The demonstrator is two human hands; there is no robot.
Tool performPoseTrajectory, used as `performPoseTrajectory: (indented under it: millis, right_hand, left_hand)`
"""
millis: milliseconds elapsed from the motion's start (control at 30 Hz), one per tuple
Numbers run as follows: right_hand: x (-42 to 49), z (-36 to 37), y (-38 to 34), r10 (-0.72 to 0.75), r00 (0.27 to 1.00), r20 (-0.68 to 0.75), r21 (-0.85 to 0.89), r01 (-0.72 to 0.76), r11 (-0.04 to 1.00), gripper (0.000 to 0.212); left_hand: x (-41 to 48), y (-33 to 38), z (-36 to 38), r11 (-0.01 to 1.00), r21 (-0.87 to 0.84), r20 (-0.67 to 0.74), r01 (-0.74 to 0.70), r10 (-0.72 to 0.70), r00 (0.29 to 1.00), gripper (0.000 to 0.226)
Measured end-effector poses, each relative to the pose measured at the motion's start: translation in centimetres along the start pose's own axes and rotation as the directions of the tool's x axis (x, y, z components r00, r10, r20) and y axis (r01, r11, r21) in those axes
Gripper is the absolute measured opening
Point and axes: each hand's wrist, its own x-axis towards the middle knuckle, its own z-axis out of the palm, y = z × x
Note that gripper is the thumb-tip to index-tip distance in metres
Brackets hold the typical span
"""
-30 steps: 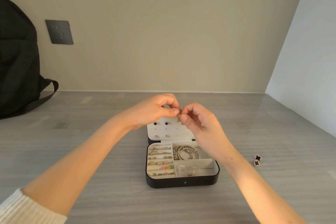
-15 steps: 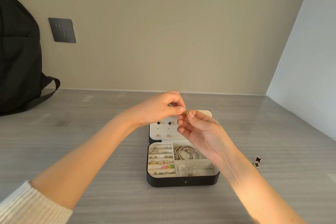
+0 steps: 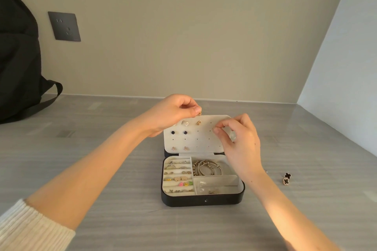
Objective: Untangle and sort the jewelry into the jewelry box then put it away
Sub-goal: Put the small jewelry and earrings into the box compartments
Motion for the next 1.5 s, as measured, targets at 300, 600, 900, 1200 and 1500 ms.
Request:
performPoseTrajectory:
  millis: [300,600,900,1200,1500]
  right_hand:
    - [0.7,1.0,0.4,-0.101,0.993,-0.058,-0.031,0.099,0.995,0.007]
    - [0.7,1.3,0.4,-0.126,0.99,-0.067,-0.127,0.117,0.985,0.006]
    - [1.0,1.1,0.5,-0.107,0.989,-0.102,-0.166,0.089,0.982,0.029]
    - [0.0,-1.2,1.5,-0.384,0.923,-0.012,-0.148,0.378,0.914,0.026]
    - [-1.4,-1.6,2.2,-0.453,0.89,-0.045,-0.126,0.445,0.887,0.027]
  left_hand:
    - [-0.2,0.1,0.0,1.0,0.002,0.015,0.012,-0.012,1.0,0.01]
    - [-0.5,0.2,-0.1,1.0,-0.003,0.033,0.004,-0.004,0.999,0.009]
    - [-1.0,0.4,-0.3,1.0,-0.018,0.065,0.016,-0.015,0.998,0.011]
    - [-0.9,1.3,-1.7,0.998,-0.04,0.215,0.042,-0.032,0.976,0.013]
    - [2.4,-1.5,1.3,0.985,0.154,0.485,0.076,-0.142,0.863,0.011]
